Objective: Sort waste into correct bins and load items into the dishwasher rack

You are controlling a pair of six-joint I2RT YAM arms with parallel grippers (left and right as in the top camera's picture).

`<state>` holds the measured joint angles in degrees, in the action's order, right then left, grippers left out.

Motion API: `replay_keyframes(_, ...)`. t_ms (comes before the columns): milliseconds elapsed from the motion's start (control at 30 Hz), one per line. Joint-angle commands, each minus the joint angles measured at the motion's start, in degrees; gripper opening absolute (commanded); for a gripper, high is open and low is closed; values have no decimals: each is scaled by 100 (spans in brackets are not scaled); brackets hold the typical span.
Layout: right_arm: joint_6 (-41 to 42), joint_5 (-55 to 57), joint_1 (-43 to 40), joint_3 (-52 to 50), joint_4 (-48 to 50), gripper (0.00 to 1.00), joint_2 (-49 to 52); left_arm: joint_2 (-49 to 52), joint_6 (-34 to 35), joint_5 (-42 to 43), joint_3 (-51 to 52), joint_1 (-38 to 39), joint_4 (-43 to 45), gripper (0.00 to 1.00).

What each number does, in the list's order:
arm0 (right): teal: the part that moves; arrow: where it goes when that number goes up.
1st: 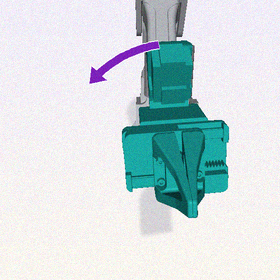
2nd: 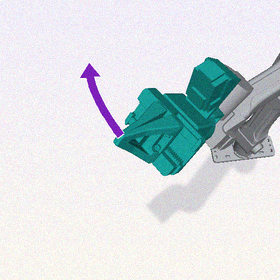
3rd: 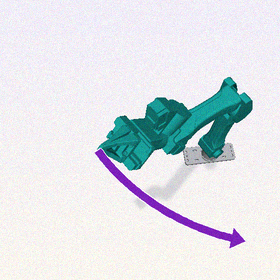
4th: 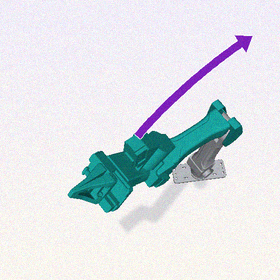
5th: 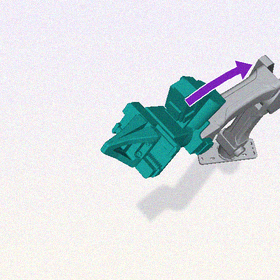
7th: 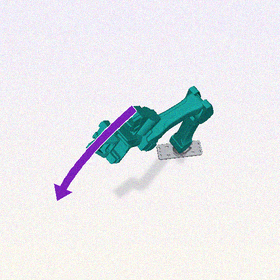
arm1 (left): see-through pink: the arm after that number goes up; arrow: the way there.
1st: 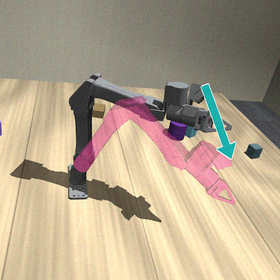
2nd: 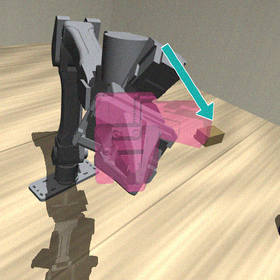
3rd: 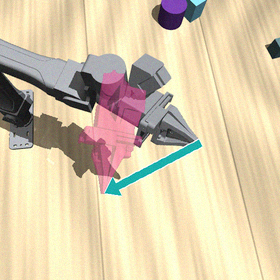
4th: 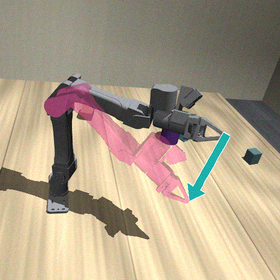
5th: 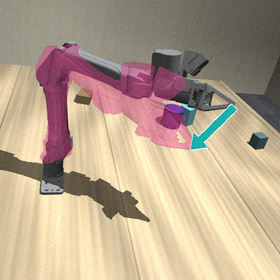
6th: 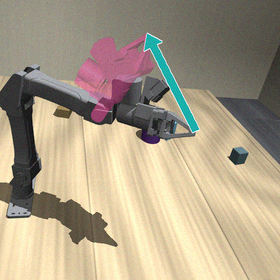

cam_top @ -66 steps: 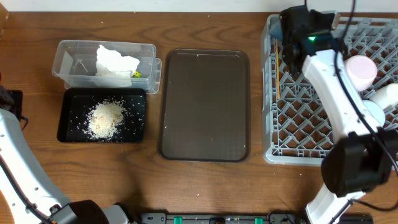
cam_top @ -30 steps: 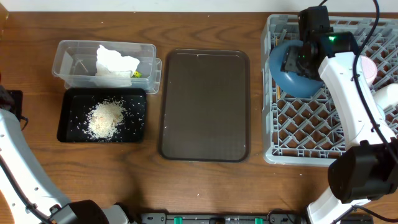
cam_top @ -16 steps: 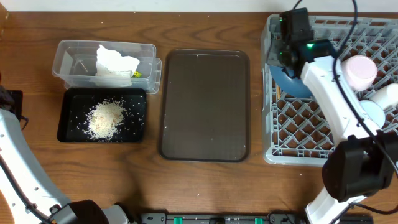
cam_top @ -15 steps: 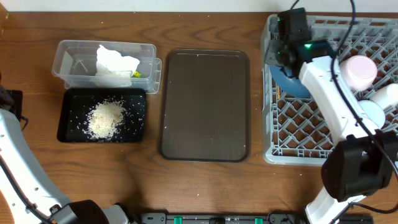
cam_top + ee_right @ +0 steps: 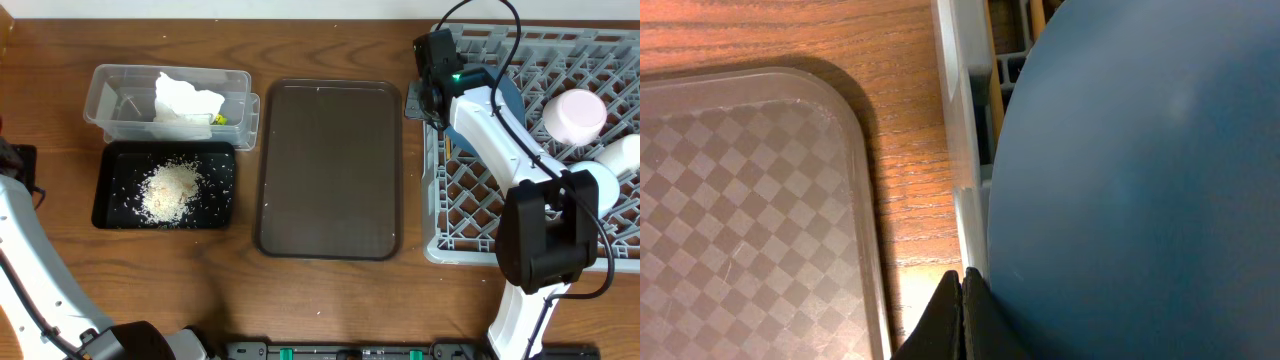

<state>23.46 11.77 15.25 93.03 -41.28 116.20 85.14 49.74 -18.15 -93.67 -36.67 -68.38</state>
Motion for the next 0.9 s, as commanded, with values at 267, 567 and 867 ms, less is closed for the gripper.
replay_keyframes(267, 70, 1121, -57, 9, -227, 5, -428, 48, 52, -50, -31, -24, -17, 89)
replay_keyframes(567, 66, 1244, -55, 20, -424, 11, -844, 48, 52, -50, -31, -24, -17, 89)
replay_keyframes(867, 70, 1703, -70, 20, -780, 15, -874, 48, 52, -50, -31, -24, -17, 89)
